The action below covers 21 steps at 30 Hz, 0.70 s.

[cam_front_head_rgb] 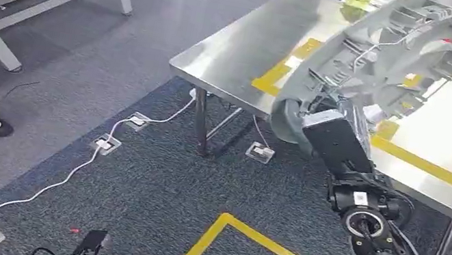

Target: Take the parts from the cabinet and place them on the table.

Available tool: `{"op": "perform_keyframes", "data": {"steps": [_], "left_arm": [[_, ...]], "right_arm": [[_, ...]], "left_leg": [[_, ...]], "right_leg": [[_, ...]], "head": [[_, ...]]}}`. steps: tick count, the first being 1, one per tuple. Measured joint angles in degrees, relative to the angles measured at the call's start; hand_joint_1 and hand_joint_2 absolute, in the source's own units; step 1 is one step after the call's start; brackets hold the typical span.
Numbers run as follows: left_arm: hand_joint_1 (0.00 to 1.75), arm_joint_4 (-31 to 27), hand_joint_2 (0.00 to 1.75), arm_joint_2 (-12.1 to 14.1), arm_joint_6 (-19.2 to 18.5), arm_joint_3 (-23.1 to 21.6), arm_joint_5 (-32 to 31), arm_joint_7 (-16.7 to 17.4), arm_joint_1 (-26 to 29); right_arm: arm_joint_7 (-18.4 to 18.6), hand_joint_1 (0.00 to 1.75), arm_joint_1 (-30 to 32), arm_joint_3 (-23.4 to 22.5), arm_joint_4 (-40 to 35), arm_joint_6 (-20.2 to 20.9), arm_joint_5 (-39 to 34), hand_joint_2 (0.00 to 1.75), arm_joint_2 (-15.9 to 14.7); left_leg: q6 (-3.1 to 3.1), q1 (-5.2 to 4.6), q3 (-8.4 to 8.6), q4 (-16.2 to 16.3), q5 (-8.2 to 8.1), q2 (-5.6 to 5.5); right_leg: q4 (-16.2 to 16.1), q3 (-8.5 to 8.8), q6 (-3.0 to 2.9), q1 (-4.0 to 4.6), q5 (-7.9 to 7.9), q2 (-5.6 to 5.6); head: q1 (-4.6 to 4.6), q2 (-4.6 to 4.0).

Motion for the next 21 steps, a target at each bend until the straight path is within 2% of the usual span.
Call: {"op": "perform_keyframes", "data": {"steps": [6, 7, 8, 9, 10, 11, 12, 13, 14, 15, 16, 17, 18, 19, 20, 21], "left_arm": [[0.00, 0.0, 1.75, 0.0, -0.1, 0.0, -0.1, 0.5, 0.1], [0.00, 0.0, 1.75, 0.0, -0.1, 0.0, -0.1, 0.5, 0.1], [0.00, 0.0, 1.75, 0.1, -0.1, 0.0, -0.1, 0.5, 0.1], [0.00, 0.0, 1.75, 0.1, -0.1, 0.0, -0.1, 0.5, 0.1], [0.00, 0.0, 1.75, 0.1, -0.1, 0.0, -0.1, 0.5, 0.1], [0.00, 0.0, 1.75, 0.0, -0.2, 0.0, -0.1, 0.5, 0.1], [0.00, 0.0, 1.75, 0.0, -0.2, 0.0, -0.1, 0.5, 0.1], [0.00, 0.0, 1.75, 0.0, -0.2, 0.0, -0.1, 0.5, -0.1], [0.00, 0.0, 1.75, -0.1, -0.2, 0.0, -0.1, 0.4, -0.1], [0.00, 0.0, 1.75, -0.1, -0.4, 0.0, -0.1, 0.3, -0.2], [0.00, 0.0, 1.75, -0.1, -0.4, 0.0, -0.1, 0.3, -0.2], [0.00, 0.0, 1.75, -0.2, -0.4, 0.0, -0.1, 0.3, -0.1], [0.00, 0.0, 1.75, -0.2, -0.4, 0.0, -0.1, 0.2, -0.1], [0.00, 0.0, 1.75, -0.3, -0.4, 0.0, -0.1, 0.2, -0.1], [0.00, 0.0, 1.75, -0.3, -0.4, 0.0, -0.1, 0.2, -0.1], [0.00, 0.0, 1.75, 0.2, -0.3, 0.0, -0.1, 0.1, -0.1]], "right_arm": [[-0.4, 1.75, 0.1, -0.1, 0.5, 0.1, -1.0, 1.75, 0.0], [-0.4, 1.75, 0.1, -0.2, 0.6, 0.1, -1.0, 1.75, 0.0], [-0.5, 1.75, 0.1, -0.2, 0.6, 0.2, -1.0, 1.75, 0.1], [-0.6, 1.75, 0.1, -0.2, 0.7, 0.2, -1.0, 1.75, 0.1], [-0.7, 1.75, 0.0, -0.3, 0.7, 0.2, -1.1, 1.75, 0.2], [-0.8, 1.75, 0.0, -0.4, 0.7, 0.3, -1.1, 1.75, 0.2], [-1.0, 1.75, -0.1, -0.4, 0.8, 0.3, -1.2, 1.75, 0.2], [-1.0, 1.75, -0.2, -0.4, 0.8, 0.3, -1.2, 1.75, 0.2], [-1.1, 1.75, -0.1, -0.5, 0.9, 0.4, -1.2, 1.75, 0.2], [-1.1, 1.75, -0.1, -0.5, 1.0, 0.4, -1.3, 1.75, 0.2], [-1.1, 1.75, 0.1, -0.5, 1.1, 0.4, -1.4, 1.75, 0.2], [-1.1, 1.75, 0.2, -0.6, 1.2, 0.4, -1.5, 1.75, 0.2], [-1.1, 1.75, 0.2, -0.6, 1.3, 0.5, -1.5, 1.75, 0.2], [-1.1, 1.75, 0.1, -0.6, 1.3, 0.5, -1.5, 1.75, 0.2], [-1.2, 1.75, 0.1, -0.7, 1.3, 0.5, -1.5, 1.75, 0.2], [-1.3, 1.75, 0.0, -0.7, 1.4, 0.5, -1.5, 1.75, 0.2]], "left_leg": [[0.27, -0.13, -0.03, 0.1, -0.15, 0.02], [0.29, -0.13, -0.03, 0.2, -0.14, 0.02], [0.76, -0.72, -0.15, 0.6, -0.51, -0.01], [1.18, -0.51, -0.02, 0.2, -0.49, 0.01], [1.42, -0.16, 0.49, -0.7, -0.24, 0.06], [1.53, 0.40, 1.28, -1.6, 0.10, 0.27], [1.69, 0.52, 1.77, -2.0, 0.16, 0.43], [1.74, 0.52, 1.95, -2.1, 0.15, 0.60], [1.74, 0.53, 2.06, -2.1, 0.09, 0.74], [1.65, 0.54, 2.13, -2.0, -0.02, 0.87], [1.53, 0.61, 2.22, -2.0, -0.10, 0.90], [1.27, 0.75, 2.35, -1.8, -0.27, 1.00], [0.89, 1.04, 2.48, -1.6, -0.52, 1.11], [0.42, 1.41, 2.57, -1.1, -0.86, 1.25], [-0.18, 1.65, 2.59, -0.4, -1.34, 1.38], [-0.65, 1.33, 2.50, 0.1, -1.62, 1.43]], "right_leg": [[-0.3, 0.01, 0.29, -0.09, 0.14, 0.02], [-0.3, 0.02, 0.51, -0.09, 0.16, 0.02], [-0.9, 0.19, 1.18, -0.35, 0.33, -0.04], [-1.1, 0.31, 1.66, -0.41, 0.44, -0.04], [-1.2, 0.45, 1.81, -0.26, 0.35, 0.04], [-0.4, 0.43, 1.87, -0.40, -0.06, 0.83], [2.5, -0.77, 1.74, -0.29, -1.82, 1.90], [7.0, -2.98, 1.66, -0.26, -3.96, 2.51], [12.7, -5.98, 1.68, -0.35, -6.31, 2.76], [17.2, -8.56, 1.76, -0.46, -7.75, 2.79], [19.1, -9.94, 1.84, -0.62, -7.67, 2.78], [17.7, -9.82, 1.97, -0.81, -5.88, 2.75], [13.7, -8.27, 2.22, -1.05, -2.93, 2.60], [8.2, -5.95, 2.54, -1.31, 0.27, 2.16], [2.9, -3.65, 3.03, -1.57, 3.06, 0.76], [2.0, -3.54, 3.21, -1.00, 1.94, -0.05]], "head": [[0.22, 0.00], [0.24, 0.00], [0.24, 0.00], [0.08, 0.00], [-0.07, 0.00], [0.17, 0.00], [0.26, 0.00], [0.46, 0.00], [0.63, 0.00], [0.65, 0.00], [0.68, 0.00], [0.68, 0.00], [0.70, 0.00], [0.70, 0.00], [0.76, 0.00], [1.33, 0.00]]}}
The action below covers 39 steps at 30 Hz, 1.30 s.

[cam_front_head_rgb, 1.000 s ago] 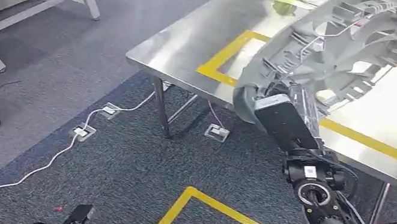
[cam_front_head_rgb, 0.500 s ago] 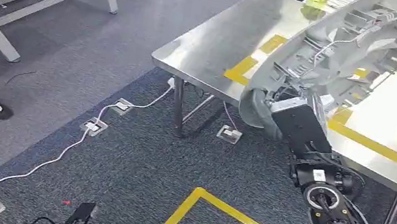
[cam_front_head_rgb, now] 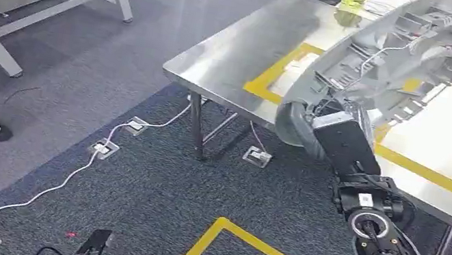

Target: Take the parts from the cabinet and place them on the table.

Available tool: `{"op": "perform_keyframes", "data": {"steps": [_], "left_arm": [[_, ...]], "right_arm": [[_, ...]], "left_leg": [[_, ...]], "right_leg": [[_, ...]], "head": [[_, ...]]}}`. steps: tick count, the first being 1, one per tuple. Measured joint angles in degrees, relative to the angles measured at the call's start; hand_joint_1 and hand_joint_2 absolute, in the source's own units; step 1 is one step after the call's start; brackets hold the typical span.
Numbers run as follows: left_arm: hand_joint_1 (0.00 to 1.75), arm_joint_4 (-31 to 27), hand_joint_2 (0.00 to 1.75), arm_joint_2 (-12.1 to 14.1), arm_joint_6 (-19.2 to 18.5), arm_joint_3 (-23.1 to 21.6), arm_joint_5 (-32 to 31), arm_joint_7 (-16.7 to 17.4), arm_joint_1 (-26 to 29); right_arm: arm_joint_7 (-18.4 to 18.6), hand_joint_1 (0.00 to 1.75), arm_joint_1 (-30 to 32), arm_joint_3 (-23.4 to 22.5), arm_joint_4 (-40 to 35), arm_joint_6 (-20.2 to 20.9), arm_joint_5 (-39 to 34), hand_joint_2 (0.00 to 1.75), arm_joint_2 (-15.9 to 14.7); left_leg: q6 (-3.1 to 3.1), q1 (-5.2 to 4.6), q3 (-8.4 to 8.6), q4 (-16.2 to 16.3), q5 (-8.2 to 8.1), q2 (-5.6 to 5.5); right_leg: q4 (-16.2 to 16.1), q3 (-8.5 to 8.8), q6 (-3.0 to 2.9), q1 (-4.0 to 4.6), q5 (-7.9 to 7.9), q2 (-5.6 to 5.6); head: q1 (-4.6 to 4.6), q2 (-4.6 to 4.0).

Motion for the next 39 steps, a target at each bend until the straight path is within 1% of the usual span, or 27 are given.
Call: {"op": "perform_keyframes", "data": {"steps": [1, 2, 4, 6, 8, 10, 11, 12, 14, 15, 16, 19, 20, 21, 22, 24, 25, 26, 27, 29, 30, 31, 32, 33, 35, 37, 39], "left_arm": [[0.00, 0.0, 1.75, -0.3, 0.0, 0.0, 0.0, 0.0, 0.0], [0.00, 0.0, 1.75, -0.2, 0.0, 0.0, 0.0, 0.0, 0.1], [0.00, 0.0, 1.75, -0.2, 0.0, 0.0, 0.0, 0.0, 0.2], [0.00, 0.0, 1.75, -0.2, 0.0, 0.0, 0.0, 0.0, 0.0], [0.00, 0.0, 1.75, -0.2, 0.0, 0.0, -0.1, 0.0, 0.0], [0.00, 0.0, 1.75, -0.2, 0.0, 0.0, -0.1, 0.0, 0.2], [0.00, 0.0, 1.75, -0.2, 0.0, 0.0, -0.1, 0.0, 0.2], [0.00, 0.0, 1.75, -0.2, 0.0, 0.0, -0.1, 0.0, 0.2], [0.00, 0.0, 1.75, -0.2, 0.0, 0.0, -0.1, 0.0, 0.1], [0.00, 0.0, 1.75, 0.1, 0.0, 0.0, -0.1, 0.0, 0.0], [0.00, 0.0, 1.75, 0.1, 0.0, 0.0, -0.1, 0.0, 0.1], [0.00, 0.0, 1.75, 0.1, 0.0, 0.0, -0.1, 0.0, -0.1], [0.00, 0.0, 1.75, -0.1, -0.1, 0.0, -0.1, 0.0, -0.2], [0.00, 0.0, 1.75, 0.0, -0.1, 0.0, 0.0, 0.0, -0.2], [0.00, -0.1, 1.75, -0.1, -0.1, 0.0, -0.1, -0.1, -0.3], [0.00, -0.1, 1.75, -0.1, -0.2, 0.0, -0.1, -0.1, -0.1], [0.00, -0.1, 1.75, -0.1, -0.2, 0.0, -0.1, -0.1, 0.0], [0.00, -0.1, 1.75, -0.2, -0.2, 0.0, -0.1, -0.1, 0.0], [0.00, -0.1, 1.75, -0.2, -0.2, 0.0, -0.1, -0.1, 0.0], [0.00, -0.1, 1.75, -0.4, -0.2, 0.0, -0.1, -0.1, 0.0], [0.00, -0.1, 1.75, -0.3, -0.2, 0.0, -0.1, -0.1, 0.0], [0.00, -0.1, 1.75, -0.2, -0.2, 0.0, -0.1, -0.1, -0.1], [0.00, -0.1, 1.75, -0.2, -0.2, 0.0, -0.1, 0.0, -0.1], [0.00, -0.1, 1.75, -0.3, -0.2, 0.0, -0.1, 0.0, -0.1], [0.00, -0.1, 1.75, -0.3, -0.2, 0.0, -0.1, 0.0, -0.1], [0.00, -0.1, 1.75, -0.2, -0.2, 0.0, -0.1, 0.0, -0.1], [0.00, -0.1, 1.75, -0.2, -0.2, 0.0, -0.1, 0.0, 0.0]], "right_arm": [[-0.1, 1.75, 0.0, 0.0, 0.0, 0.0, 0.0, 1.75, 0.0], [0.0, 1.75, 0.1, -0.1, 0.0, 0.0, -0.1, 1.75, 0.0], [0.0, 1.75, 0.1, -0.2, 0.2, 0.1, -0.1, 1.75, 0.0], [0.0, 1.75, -0.1, -0.3, 0.2, 0.0, -0.1, 1.75, 0.1], [0.0, 1.75, -0.1, -0.3, 0.2, 0.0, -0.1, 1.75, 0.2], [0.0, 1.75, 0.0, -0.2, 0.3, 0.0, -0.1, 1.75, 0.2], [0.0, 1.75, 0.1, -0.2, 0.4, 0.1, -0.1, 1.75, 0.2], [0.0, 1.75, 0.1, -0.2, 0.4, 0.1, -0.1, 1.75, 0.2], [0.0, 1.75, -0.1, -0.2, 0.4, 0.1, -0.1, 1.75, 0.2], [0.0, 1.75, -0.1, -0.2, 0.4, 0.1, -0.1, 1.75, 0.2], [0.0, 1.75, -0.2, -0.2, 0.4, 0.0, -0.1, 1.75, 0.3], [0.0, 1.75, 0.0, -0.3, 0.5, 0.1, -0.1, 1.75, 0.3], [0.0, 1.75, 0.0, -0.3, 0.5, 0.1, -0.1, 1.75, 0.3], [0.0, 1.75, 0.0, -0.4, 0.5, 0.0, -0.1, 1.75, 0.3], [-0.1, 1.75, -0.1, -0.3, 0.6, 0.0, -0.1, 1.75, 0.3], [-0.3, 1.75, -0.1, -0.3, 0.6, 0.0, -0.1, 1.75, 0.3], [-0.3, 1.75, 0.1, -0.3, 0.7, 0.0, -0.1, 1.75, 0.3], [-0.3, 1.75, 0.2, -0.3, 0.8, 0.0, -0.1, 1.75, 0.3], [-0.3, 1.75, 0.3, -0.3, 0.9, 0.0, -0.1, 1.75, 0.3], [-0.3, 1.75, 0.2, -0.5, 0.9, -0.1, -0.1, 1.75, 0.3], [-0.4, 1.75, 0.1, -0.5, 0.9, -0.1, -0.1, 1.75, 0.3], [-0.4, 1.75, 0.0, -0.4, 0.9, -0.1, -0.1, 1.75, 0.3], [-0.5, 1.75, 0.0, -0.4, 0.8, -0.1, -0.1, 1.75, 0.4], [-0.4, 1.75, 0.1, -0.5, 0.9, -0.1, -0.1, 1.75, 0.4], [-0.4, 1.75, 0.3, -0.6, 0.9, -0.2, -0.1, 1.75, 0.5], [-0.4, 1.75, 0.1, -0.6, 0.8, -0.3, -0.1, 1.75, 0.5], [-0.5, 1.75, 0.1, -0.6, 0.9, -0.3, -0.1, 1.75, 0.5]], "left_leg": [[-0.36, -0.14, -0.16, 0.6, -0.12, 0.20], [-0.65, -0.21, -0.09, 0.3, 0.03, 0.36], [-1.12, 0.00, 0.04, 0.1, 0.06, 1.24], [-1.75, 0.29, -0.96, 2.8, -1.97, 0.03], [-2.04, 0.26, -5.50, 12.4, -6.43, -0.92], [-1.84, 0.26, -9.80, 20.0, -8.42, -1.25], [-1.44, 0.19, -10.05, 19.4, -7.14, -1.35], [-0.97, 0.00, -8.97, 16.5, -5.07, -1.49], [0.54, -0.56, -4.38, 5.6, 0.65, -2.85], [1.42, -0.78, -2.83, 1.5, 1.57, -5.23], [1.36, -0.77, -2.32, 1.1, 1.43, -4.90], [1.28, -1.21, -1.82, 0.5, 1.00, -3.39], [1.09, -0.38, -1.02, -1.2, 1.14, -2.48], [1.02, -0.51, -0.48, -1.8, 1.23, -2.20], [1.12, -0.54, -0.24, -1.9, 1.22, -1.86], [1.28, -0.56, -0.07, -1.9, 0.95, -0.87], [1.28, -0.55, 0.04, -1.8, 0.79, -0.39], [1.22, -0.50, 0.17, -1.7, 0.63, 0.06], [1.07, -0.43, 0.34, -1.5, 0.34, 0.50], [0.59, -0.23, 0.67, -0.7, -0.46, 1.29], [0.12, -0.29, 0.73, -0.1, -0.96, 1.78], [-0.16, -0.89, 0.53, 0.4, -1.18, 1.95], [-0.31, -0.89, 0.45, 0.7, -1.18, 2.20], [-0.38, -0.90, 0.55, 0.7, -1.23, 2.92], [-0.88, -0.85, 0.69, 0.7, -1.54, 4.13], [-1.70, -0.44, -1.09, 5.1, -4.71, 0.04], [-1.99, -0.34, -5.76, 15.2, -9.30, -1.29]], "right_leg": [[-0.2, -0.04, -1.16, -0.27, 0.42, 1.07], [0.1, -0.20, -1.56, -0.10, 0.32, 1.34], [0.1, -0.51, -2.46, 0.05, 0.53, 2.37], [-0.1, -0.18, -3.06, -0.15, 0.74, 3.33], [-0.1, -0.20, -3.44, -0.02, 0.72, 4.17], [-0.1, -0.19, -3.73, 0.42, 0.63, 5.31], [-0.1, -0.11, -3.77, 0.63, 0.61, 5.99], [-0.1, -0.04, -3.86, 0.80, 0.55, 6.58], [-0.1, 0.10, -3.96, 1.07, 0.47, 7.96], [-0.1, -0.02, -3.97, 0.83, 0.43, 8.36], [-0.1, -0.20, -3.82, 1.10, 0.37, 8.93], [-0.5, -0.28, -3.13, 0.60, 0.29, 10.01], [-0.4, -0.22, -2.78, 1.01, -0.08, 10.15], [0.9, -0.57, -2.55, 1.32, -1.10, 7.19], [4.4, -2.13, -2.43, 1.23, -3.28, 5.11], [13.8, -6.66, -2.12, 1.11, -7.40, 3.95], [17.2, -8.44, -1.89, 0.99, -8.28, 3.83], [17.9, -9.07, -1.63, 0.79, -7.58, 3.69], [15.2, -8.01, -1.34, 0.51, -5.12, 3.36], [4.8, -3.21, -0.95, 0.26, 0.69, 1.71], [0.6, -1.56, -0.75, 0.45, 1.38, -1.08], [0.4, -1.46, -1.12, 1.20, 1.07, -2.25], [0.5, -1.65, -2.16, 0.86, 1.13, -0.87], [0.5, -1.77, -2.33, 0.93, 1.11, -0.41], [0.3, -1.73, -3.03, 0.90, 1.45, 0.98], [0.0, -1.51, -3.77, 0.41, 1.74, 2.17], [0.0, -1.60, -3.98, 0.32, 1.82, 3.48]], "head": [[-0.04, 0.00], [-0.59, 0.00], [-0.61, 0.00], [-1.16, 0.00], [-1.99, 0.00], [-2.55, 0.00], [-2.69, 0.00], [-2.71, 0.00], [-2.97, 0.00], [-2.87, 0.00], [-2.58, 0.00], [-3.08, 0.00], [-3.08, 0.00], [-2.79, 0.00], [-2.07, 0.00], [-1.73, 0.00], [-1.57, 0.00], [-1.37, 0.00], [-1.27, 0.00], [-1.00, 0.00], [-0.83, 0.00], [-0.45, 0.00], [-0.61, 0.00], [-1.14, 0.00], [-1.02, 0.00], [-1.44, 0.00], [-2.23, 0.00]]}}
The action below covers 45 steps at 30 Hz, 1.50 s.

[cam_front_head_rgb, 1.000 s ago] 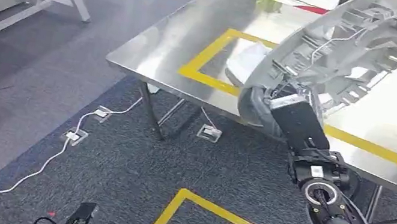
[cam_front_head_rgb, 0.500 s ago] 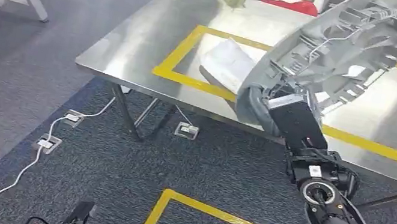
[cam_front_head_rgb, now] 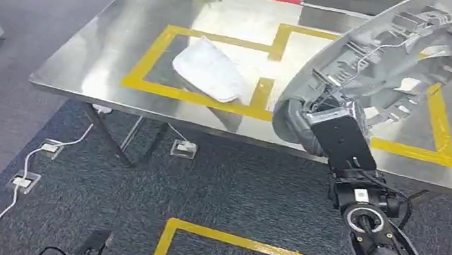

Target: Take the parts from the cabinet and place them on the table.

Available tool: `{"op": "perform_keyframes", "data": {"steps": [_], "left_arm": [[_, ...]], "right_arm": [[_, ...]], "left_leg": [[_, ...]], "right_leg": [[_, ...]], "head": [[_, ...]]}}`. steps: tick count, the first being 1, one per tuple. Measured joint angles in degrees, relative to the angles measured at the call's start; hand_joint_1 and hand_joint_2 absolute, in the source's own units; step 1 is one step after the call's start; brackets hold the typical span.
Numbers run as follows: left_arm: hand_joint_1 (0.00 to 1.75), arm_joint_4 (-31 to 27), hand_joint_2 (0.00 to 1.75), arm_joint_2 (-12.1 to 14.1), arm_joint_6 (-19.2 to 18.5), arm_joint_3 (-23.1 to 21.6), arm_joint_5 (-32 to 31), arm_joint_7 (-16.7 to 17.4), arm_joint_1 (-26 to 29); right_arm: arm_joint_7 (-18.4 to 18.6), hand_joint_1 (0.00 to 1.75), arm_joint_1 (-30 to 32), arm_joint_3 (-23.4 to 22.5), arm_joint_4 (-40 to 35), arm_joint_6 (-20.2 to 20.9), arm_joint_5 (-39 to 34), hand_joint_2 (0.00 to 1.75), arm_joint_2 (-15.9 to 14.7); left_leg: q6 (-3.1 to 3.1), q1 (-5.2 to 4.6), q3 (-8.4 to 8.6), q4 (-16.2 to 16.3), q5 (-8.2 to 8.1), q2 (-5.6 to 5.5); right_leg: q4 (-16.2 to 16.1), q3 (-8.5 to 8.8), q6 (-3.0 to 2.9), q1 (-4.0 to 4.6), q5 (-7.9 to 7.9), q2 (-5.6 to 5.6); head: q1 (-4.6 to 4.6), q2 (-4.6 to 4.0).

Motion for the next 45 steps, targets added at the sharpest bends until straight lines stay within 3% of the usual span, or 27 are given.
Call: {"op": "perform_keyframes", "data": {"steps": [2, 3, 5, 6, 7, 8, 11, 13, 14, 16, 17, 19, 21, 22, 25, 27, 29, 31, 33, 34, 36, 37, 38, 40, 42, 44, 45], "left_arm": [[0.00, 0.0, 1.75, 0.0, 0.0, 0.0, 0.0, 0.0, 0.1], [0.00, 0.0, 1.75, 0.0, 0.0, 0.0, 0.0, 0.0, 0.1], [0.00, 0.0, 1.75, 0.0, 0.0, 0.0, 0.0, 0.0, 0.0], [0.00, 0.0, 1.75, 0.1, 0.0, 0.0, 0.0, 0.0, 0.0], [0.00, 0.0, 1.75, 0.1, 0.0, 0.0, 0.0, 0.0, 0.0], [0.00, 0.0, 1.75, 0.1, 0.0, 0.0, 0.0, 0.0, -0.1], [0.00, 0.0, 1.75, 0.1, 0.0, 0.0, 0.0, 0.0, -0.2], [0.00, 0.0, 1.75, 0.1, 0.0, 0.0, 0.0, 0.0, -0.3], [0.00, 0.0, 1.75, 0.0, 0.0, 0.0, 0.0, -0.1, -0.3], [0.00, 0.0, 1.75, 0.0, 0.0, 0.0, 0.0, -0.1, 0.0], [0.00, 0.0, 1.75, 0.0, 0.0, 0.0, 0.0, -0.1, 0.1], [0.00, 0.0, 1.75, 0.0, 0.0, 0.0, 0.0, -0.1, 0.0], [0.00, 0.0, 1.75, 0.0, 0.0, 0.0, 0.0, -0.1, 0.0], [0.00, 0.0, 1.75, -0.1, 0.0, 0.0, 0.0, 0.0, 0.0], [0.00, 0.0, 1.75, -0.2, 0.3, 0.0, 0.0, 0.6, 0.0], [0.00, 0.0, 1.75, -0.2, 0.7, 0.0, 0.0, 0.7, -0.1], [0.00, 0.0, 1.75, -0.1, 1.1, 0.0, 0.0, 0.8, -0.1], [0.00, 0.0, 1.75, -0.1, 1.2, 0.0, 0.0, 0.9, 0.1], [0.00, 0.0, 1.75, -0.1, 1.2, 0.0, 0.0, 1.0, 0.5], [0.00, 0.0, 1.75, 0.0, 1.2, 0.0, 0.0, 1.0, 0.6], [0.00, 0.0, 1.75, 0.1, 1.2, 0.0, 0.0, 1.0, 0.6], [0.00, 0.0, 1.75, 0.1, 1.2, 0.0, 0.0, 1.0, 0.7], [0.00, 0.0, 1.75, 0.1, 1.2, 0.0, 0.0, 1.0, 0.7], [0.00, 0.0, 1.75, 0.1, 1.2, 0.0, 0.0, 1.0, 0.4], [0.00, 0.0, 1.75, 0.1, 1.2, 0.0, 0.0, 1.0, 0.4], [0.00, 0.0, 1.75, 0.1, 1.3, 0.0, 0.0, 1.0, 0.6], [0.00, 0.0, 1.75, 0.1, 1.3, 0.0, 0.0, 1.0, 0.8]], "right_arm": [[0.0, 1.75, 0.2, 0.0, 0.0, 0.0, 0.0, 1.75, 0.0], [0.0, 1.75, 0.2, 0.0, 0.0, 0.0, 0.0, 1.75, 0.0], [0.0, 1.75, 0.2, 0.0, 0.0, 0.0, 0.0, 1.75, 0.0], [0.0, 1.75, 0.1, 0.0, 0.0, 0.0, 0.0, 1.75, 0.0], [0.0, 1.75, 0.1, 0.0, 0.0, 0.0, 0.0, 1.75, 0.0], [0.0, 1.75, 0.0, 0.0, 0.0, 0.0, 0.0, 1.75, 0.0], [0.0, 1.75, 0.1, 0.0, 0.0, 0.0, 0.0, 1.75, 0.0], [0.0, 1.75, 0.0, 0.0, 0.0, 0.0, 0.0, 1.75, 0.0], [0.0, 1.75, -0.1, -0.1, 0.0, 0.0, 0.0, 1.75, 0.0], [-0.1, 1.75, 0.0, 0.0, 0.0, 0.1, 0.0, 1.75, 0.0], [0.0, 1.75, 0.1, 0.0, 0.0, 0.1, 0.0, 1.75, 0.0], [0.0, 1.75, 0.1, 0.0, 0.0, 0.1, 0.0, 1.75, 0.0], [0.0, 1.75, -0.1, 0.0, 0.0, 0.1, 0.0, 1.75, 0.0], [0.0, 1.75, -0.2, -0.1, 0.0, 0.1, 0.0, 1.75, 0.0], [0.0, 1.75, -0.3, 0.1, 0.0, 0.3, 0.0, 1.75, 0.0], [-0.1, 1.75, -0.3, 0.1, 0.0, 0.3, -0.2, 1.75, 0.1], [-0.3, 1.75, -0.5, 0.1, 0.0, 0.3, -0.2, 1.75, 0.2], [-0.3, 1.75, -0.5, 0.2, 0.0, 0.3, -0.2, 1.75, 0.3], [-0.3, 1.75, -0.2, 0.3, 0.1, 0.3, -0.2, 1.75, 0.3], [-0.3, 1.75, -0.1, 0.3, 0.2, 0.3, -0.2, 1.75, 0.3], [-0.3, 1.75, -0.2, 0.3, 0.2, 0.3, -0.2, 1.75, 0.4], [-0.3, 1.75, -0.2, 0.3, 0.2, 0.3, -0.2, 1.75, 0.4], [-0.4, 1.75, -0.4, 0.3, 0.1, 0.2, -0.2, 1.75, 0.4], [-0.3, 1.75, -0.5, 0.4, 0.1, 0.2, -0.2, 1.75, 0.5], [-0.2, 1.75, -0.4, 0.4, 0.1, 0.2, -0.2, 1.75, 0.5], [-0.3, 1.75, -0.4, 0.4, 0.1, 0.2, -0.2, 1.75, 0.5], [-0.3, 1.75, -0.3, 0.4, 0.2, 0.2, -0.2, 1.75, 0.5]], "left_leg": [[0.03, 0.12, -3.06, 5.6, -1.14, -0.07], [0.19, 0.16, -2.37, 3.7, 0.60, -0.09], [0.59, 0.31, 2.34, -6.3, 6.02, -0.77], [0.79, 0.46, 4.82, -11.6, 8.19, -2.46], [0.82, 0.62, 5.74, -14.0, 8.12, -4.95], [0.84, 0.47, 5.69, -14.3, 8.26, -3.70], [1.69, 0.27, 5.82, -14.6, 8.58, -2.51], [2.51, 0.42, 6.10, -15.4, 8.85, -1.67], [2.76, 0.31, 6.08, -15.4, 8.83, -1.11], [2.90, 0.17, 6.09, -15.3, 8.74, -0.09], [2.97, 0.12, 6.09, -15.3, 8.69, 0.43], [2.98, 0.03, 6.18, -15.2, 8.58, 1.24], [2.77, -0.06, 6.51, -15.0, 8.29, 1.69], [2.55, -0.13, 6.45, -14.9, 8.15, 1.93], [1.77, -0.37, 6.53, -15.2, 7.84, 2.86], [0.90, -0.56, 6.83, -15.1, 7.24, 3.22], [0.34, -0.27, 4.20, -9.0, 4.62, 0.46], [-0.04, 0.03, -1.62, 1.2, 0.84, -0.03], [-0.20, 0.25, -4.65, 4.4, 1.80, -0.03], [-0.21, 0.33, -3.82, 1.4, 4.68, -0.03], [-0.20, 0.52, 0.66, -10.0, 11.87, -0.06], [-0.25, 0.59, 2.28, -13.9, 13.02, -0.23], [-0.08, 0.09, 3.45, -14.7, 11.16, -0.59], [1.15, 0.09, 3.78, -15.0, 9.98, -0.59], [2.18, 0.34, 5.11, -15.3, 9.13, -0.54], [2.87, 0.38, 6.83, -16.0, 8.15, -0.66], [2.91, 0.36, 7.79, -16.3, 7.55, -0.66]], "right_leg": [[0.0, -0.02, -0.02, -0.01, 0.02, 1.48], [0.0, 0.06, -0.01, -0.04, 0.02, 2.28], [0.0, 0.27, 0.06, -0.15, 0.03, 3.74], [0.0, 0.28, 0.20, -0.21, 0.01, 4.33], [0.2, -0.03, 0.59, -0.01, 0.01, 4.79], [0.1, -0.28, 0.96, -0.06, 0.12, 5.45], [-0.6, -0.41, 2.21, -0.22, 0.53, 6.69], [2.3, -1.44, 2.55, 0.07, -1.85, 1.69], [6.7, -3.39, 2.78, 0.05, -4.48, 0.53], [16.4, -7.61, 3.04, 0.01, -8.62, 0.07], [18.8, -8.64, 3.12, 0.00, -8.96, 0.04], [14.0, -6.13, 2.94, 0.03, -5.53, -0.16], [2.9, -0.37, 2.28, 0.25, -0.57, -1.34], [-0.4, 1.31, 1.71, 0.77, -0.80, -2.86], [-0.8, 0.93, 0.79, 1.20, -0.96, -1.85], [-1.8, 1.95, 0.12, 0.23, -0.74, -1.16], [-2.1, 2.61, -0.43, 0.06, -1.08, -0.79], [-2.1, 3.10, -0.61, 0.02, -1.61, -0.26], [-2.1, 4.06, -0.42, -0.03, -2.40, 0.49], [-2.1, 4.85, -0.27, -0.12, -2.98, 0.87], [-2.1, 6.75, 0.24, -0.39, -4.34, 1.33], [-2.2, 7.18, 0.57, -0.47, -5.11, 1.38], [-2.2, 7.00, 1.08, 0.08, -5.66, 1.70], [-3.0, 8.69, 1.78, -0.10, -5.77, 1.90], [-1.4, 8.49, 2.34, -0.12, -5.38, 1.71], [6.8, 3.48, 2.59, -0.10, -4.50, 0.08], [11.4, 0.48, 2.61, 0.01, -5.52, 0.03]], "head": [[-0.26, 0.00], [-0.37, 0.00], [-0.68, 0.00], [-0.79, 0.00], [-0.92, 0.00], [-0.85, 0.00], [-0.52, 0.00], [0.33, 0.00], [0.66, 0.00], [1.05, 0.00], [1.16, 0.00], [1.29, 0.00], [1.60, 0.00], [1.73, 0.00], [1.62, 0.00], [1.64, 0.00], [1.38, 0.00], [0.85, 0.00], [0.59, 0.00], [0.46, 0.00], [0.18, 0.00], [0.02, 0.00], [-0.29, 0.00], [-0.06, 0.00], [0.00, 0.00], [0.59, 0.00], [0.87, 0.00]]}}
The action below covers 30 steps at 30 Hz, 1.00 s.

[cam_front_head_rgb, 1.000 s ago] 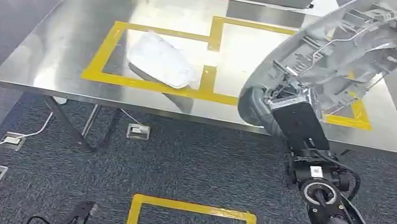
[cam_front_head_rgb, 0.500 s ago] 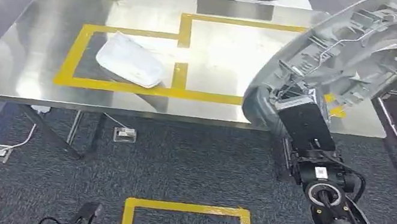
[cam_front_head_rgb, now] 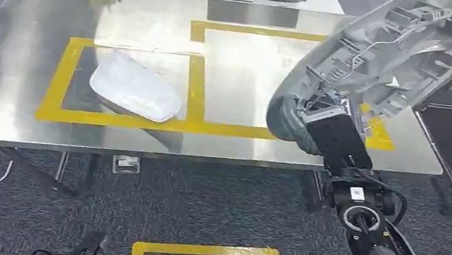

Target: Take the parts from the cabinet and place them on the table.

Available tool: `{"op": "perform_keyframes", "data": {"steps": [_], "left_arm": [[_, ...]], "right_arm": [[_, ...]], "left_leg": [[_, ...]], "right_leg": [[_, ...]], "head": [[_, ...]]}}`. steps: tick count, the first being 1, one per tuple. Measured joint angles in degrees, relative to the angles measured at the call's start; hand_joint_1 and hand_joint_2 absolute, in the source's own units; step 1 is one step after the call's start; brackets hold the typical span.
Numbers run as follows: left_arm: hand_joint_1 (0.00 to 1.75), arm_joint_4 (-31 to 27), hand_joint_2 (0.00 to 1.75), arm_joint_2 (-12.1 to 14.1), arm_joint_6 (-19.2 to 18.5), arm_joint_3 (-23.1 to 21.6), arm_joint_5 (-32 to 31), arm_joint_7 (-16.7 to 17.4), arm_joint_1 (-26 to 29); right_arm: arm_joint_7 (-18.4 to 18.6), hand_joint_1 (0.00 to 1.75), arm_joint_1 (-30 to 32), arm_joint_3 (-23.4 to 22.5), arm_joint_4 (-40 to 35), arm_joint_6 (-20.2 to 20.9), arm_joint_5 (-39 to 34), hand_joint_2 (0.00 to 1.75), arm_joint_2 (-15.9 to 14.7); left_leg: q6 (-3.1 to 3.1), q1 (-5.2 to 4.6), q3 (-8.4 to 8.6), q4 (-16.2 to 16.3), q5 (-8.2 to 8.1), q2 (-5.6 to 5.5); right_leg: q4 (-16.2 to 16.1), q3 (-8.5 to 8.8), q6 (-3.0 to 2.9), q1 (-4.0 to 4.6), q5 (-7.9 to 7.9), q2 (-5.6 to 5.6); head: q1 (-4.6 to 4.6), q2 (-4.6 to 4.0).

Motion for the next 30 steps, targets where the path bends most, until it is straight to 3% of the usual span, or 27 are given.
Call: {"op": "perform_keyframes", "data": {"steps": [1, 2, 3, 4, 5, 6, 7, 8, 9, 10, 11, 13, 14, 15, 16, 17, 18, 19, 20, 21, 22, 23, 24, 27, 28, 30], "left_arm": [[0.00, 0.0, 1.75, 0.0, 0.0, 0.0, 0.0, 0.0, 0.3], [0.00, 0.0, 1.75, 0.0, 0.0, 0.0, 0.0, 0.0, 0.7], [0.00, 0.0, 1.75, 0.0, 0.0, 0.0, 0.0, 0.0, 0.9], [0.00, 0.0, 1.75, 0.0, 0.0, 0.0, 0.0, 0.0, 1.0], [0.00, 0.0, 1.75, 0.0, 0.0, 0.0, 0.0, 0.0, 1.0], [0.00, 0.0, 1.75, 0.0, 0.0, 0.0, 0.0, 0.0, 1.0], [0.00, 0.0, 1.75, 0.0, 0.0, 0.0, 0.0, 0.0, 1.1], [0.00, 0.0, 1.75, -0.3, 0.0, 0.0, 0.0, 0.0, 1.2], [0.00, 0.0, 1.75, -0.4, 0.0, 0.0, 0.0, 0.0, 1.1], [0.00, 0.0, 1.75, -0.4, 0.0, 0.0, 0.0, 0.0, 0.8], [0.00, 0.0, 1.75, -0.4, 0.0, 0.0, 0.0, 0.0, 0.5], [0.00, 0.0, 1.75, -0.3, 0.0, 0.0, 0.0, 0.0, -0.1], [0.00, 0.0, 1.75, -0.3, 0.0, 0.0, 0.0, -0.2, -0.2], [0.00, 0.0, 1.75, -0.3, 0.1, 0.0, 0.0, -0.3, -0.3], [0.00, 0.0, 1.75, -0.3, 0.3, 0.0, -0.2, -0.4, -0.3], [0.00, 0.0, 1.75, -0.3, 0.5, 0.0, -0.2, -0.4, -0.3], [0.00, 0.0, 1.75, -0.3, 0.5, 0.0, -0.2, -0.4, -0.2], [0.00, 0.0, 1.75, -0.3, 0.5, 0.0, -0.2, -0.3, -0.1], [0.00, 0.0, 1.75, -0.2, 0.5, 0.0, -0.2, -0.3, 0.0], [0.00, 0.0, 1.75, -0.2, 0.5, 0.0, -0.2, -0.3, 0.1], [0.00, 0.0, 1.75, -0.1, 0.5, 0.0, -0.4, -0.2, 0.1], [0.00, 0.0, 1.75, -0.1, 0.6, 0.0, -0.6, 0.0, 0.2], [0.00, 0.0, 1.75, 0.0, 0.6, 0.0, -0.8, 0.5, 0.2], [0.00, 0.0, 1.75, 0.0, 0.1, 0.0, -0.9, 1.0, 0.1], [0.00, 0.0, 1.75, -0.1, 0.1, 0.0, -0.9, 1.0, -0.1], [0.00, 0.0, 1.75, 0.0, -0.2, 0.0, -1.0, 1.0, -0.3]], "right_arm": [[0.0, 1.75, 0.2, 0.0, 0.1, 0.0, 0.0, 1.75, 0.0], [0.1, 1.75, 0.5, 0.0, 0.3, 0.0, 0.0, 1.75, 0.0], [0.1, 1.75, 0.7, 0.0, 0.4, 0.0, 0.0, 1.75, 0.0], [0.1, 1.75, 0.7, 0.1, 0.5, 0.0, 0.0, 1.75, 0.0], [0.1, 1.75, 0.7, 0.0, 0.5, 0.0, 0.0, 1.75, 0.0], [0.1, 1.75, 0.7, 0.0, 0.5, 0.0, 0.0, 1.75, 0.0], [0.1, 1.75, 0.7, 0.0, 0.7, 0.0, 0.0, 1.75, 0.0], [0.0, 1.75, 1.0, 0.1, 0.9, -0.1, 0.0, 1.75, -0.1], [0.1, 1.75, 1.1, 0.0, 1.0, -0.1, 0.0, 1.75, -0.1], [0.1, 1.75, 1.1, 0.0, 0.9, -0.1, 0.0, 1.75, -0.1], [0.2, 1.75, 1.0, 0.1, 0.9, -0.1, 0.0, 1.75, 0.0], [0.2, 1.75, 0.6, -0.1, 0.8, -0.1, 0.0, 1.75, 0.0], [0.2, 1.75, 0.2, -0.1, 0.8, -0.1, 0.0, 1.75, 0.0], [0.3, 1.75, 0.1, 0.0, 0.7, -0.1, 0.0, 1.75, 0.1], [0.4, 1.75, 0.1, 0.1, 0.7, -0.1, 0.1, 1.75, 0.1], [0.6, 1.75, 0.2, 0.1, 0.7, -0.1, 0.1, 1.75, 0.1], [0.7, 1.75, 0.2, 0.2, 0.7, -0.1, 0.1, 1.75, 0.1], [0.8, 1.75, 0.2, 0.2, 0.7, -0.1, 0.1, 1.75, 0.1], [0.8, 1.75, 0.2, 0.2, 0.7, -0.1, 0.1, 1.75, 0.1], [0.9, 1.75, 0.2, 0.2, 0.7, -0.1, 0.1, 1.75, 0.1], [0.9, 1.75, 0.2, 0.3, 0.8, -0.1, 0.1, 1.75, 0.1], [0.9, 1.75, 0.2, 0.3, 0.8, -0.1, 0.1, 1.75, 0.1], [0.9, 1.75, 0.2, 0.3, 0.9, -0.1, 0.1, 1.75, 0.1], [0.9, 1.75, 0.2, 0.5, 0.8, -0.1, 0.1, 1.75, 0.1], [0.9, 1.75, 0.2, 0.5, 0.7, -0.1, 0.1, 1.75, 0.1], [0.9, 1.75, 0.0, 0.5, 0.7, -0.1, 0.1, 1.75, 0.1]], "left_leg": [[0.03, -0.07, 1.34, -0.5, -0.81, -0.01], [0.07, -0.14, 2.77, -0.9, -1.55, -0.05], [0.07, -0.20, 4.39, -1.4, -2.39, -0.20], [0.01, -0.30, 6.20, -1.9, -3.34, -0.36], [-0.01, -0.45, 7.88, -2.4, -4.13, -0.44], [-0.03, -0.66, 9.85, -3.0, -5.14, -0.45], [-0.03, -0.71, 11.16, -3.6, -6.12, -0.37], [-0.28, -1.04, 12.66, -3.3, -7.12, -0.29], [-0.90, -1.15, 13.63, -4.0, -8.44, -0.60], [-0.95, -1.02, 15.18, -4.9, -9.18, -0.62], [-1.11, -1.04, 15.38, -3.7, -8.29, -0.58], [-1.82, -0.96, 11.42, 4.3, -4.54, -0.52], [-2.12, -1.00, 7.63, 10.2, -3.44, -0.39], [-2.44, -0.87, 3.91, 14.6, -4.76, -0.38], [-2.73, -0.70, 0.94, 17.0, -8.01, -0.36], [-2.91, -0.63, -1.34, 17.8, -11.58, -0.35], [-3.01, -0.58, -2.98, 17.3, -13.70, -0.33], [-3.03, -0.54, -4.03, 15.7, -13.84, -0.33], [-2.94, -0.54, -4.28, 12.4, -11.33, -0.32], [-2.69, -0.55, -3.83, 7.9, -6.82, -0.33], [-2.35, -0.67, -2.94, 2.2, -0.31, -0.34], [-1.97, -0.87, -3.25, -1.0, 4.21, -0.38], [-1.72, -1.18, -3.16, -0.7, 3.26, -0.52], [-0.81, -1.04, -2.97, -0.3, 4.02, -0.50], [-0.46, -0.53, -2.76, -0.8, 4.26, -0.24], [-0.05, -0.53, -2.69, -0.8, 4.11, -0.18]], "right_leg": [[3.8, -2.94, 0.09, 0.06, -2.60, 0.00], [5.4, -4.90, 0.10, 0.07, -5.36, -0.01], [5.1, -6.18, -0.06, 0.12, -7.84, -0.03], [2.9, -6.94, -0.32, 0.22, -8.95, -0.03], [-0.2, -7.14, -0.79, 0.49, -8.14, -0.04], [-4.5, -7.16, -1.53, 0.78, -4.21, -0.08], [-9.1, -7.19, -2.51, 1.22, 3.60, -0.19], [-13.7, -7.87, -3.06, 1.71, 12.24, -0.33], [-12.5, -6.39, -2.97, 2.12, 12.34, 0.36], [-12.0, -5.87, -3.02, 2.30, 11.52, 0.37], [-12.2, -5.23, -3.34, 2.08, 10.89, 0.27], [-13.7, -2.69, -3.63, 1.65, 10.67, 0.19], [-14.4, -1.73, -3.86, 1.52, 10.25, 0.20], [-15.0, -0.82, -3.94, 1.45, 9.82, 0.24], [-15.3, 0.00, -3.99, 1.40, 9.23, 0.35], [-15.3, 0.66, -4.00, 1.33, 8.58, 0.46], [-15.3, 1.27, -3.96, 1.28, 8.01, 0.64], [-15.3, 1.87, -3.93, 1.27, 7.46, 0.89], [-15.3, 2.55, -3.85, 1.27, 6.88, 1.06], [-15.3, 3.18, -3.74, 1.27, 6.38, 1.13], [-15.4, 4.06, -3.60, 1.28, 5.77, 1.17], [-15.1, 4.43, -3.40, 1.32, 5.39, 1.32], [-14.6, 4.19, -2.92, 1.42, 4.83, 1.69], [-14.4, 4.23, -2.27, 1.49, 3.77, 1.85], [-13.8, 4.00, -1.98, 1.44, 3.03, 1.59], [-7.4, 1.57, -1.21, 1.50, -1.75, 0.42]], "head": [[0.20, 0.00], [0.26, 0.00], [0.40, 0.00], [0.57, 0.00], [0.76, 0.00], [1.12, 0.00], [1.27, 0.00], [1.03, -0.02], [1.12, 0.00], [0.81, 0.00], [0.96, 0.00], [1.25, 0.00], [1.01, 0.00], [0.59, 0.00], [0.39, 0.00], [0.39, 0.00], [0.22, 0.00], [-0.04, 0.00], [-0.24, 0.00], [-0.41, 0.00], [-0.61, 0.00], [-0.59, -0.02], [-0.81, 0.00], [-0.52, 0.00], [-0.57, 0.00], [0.27, 0.00]]}}
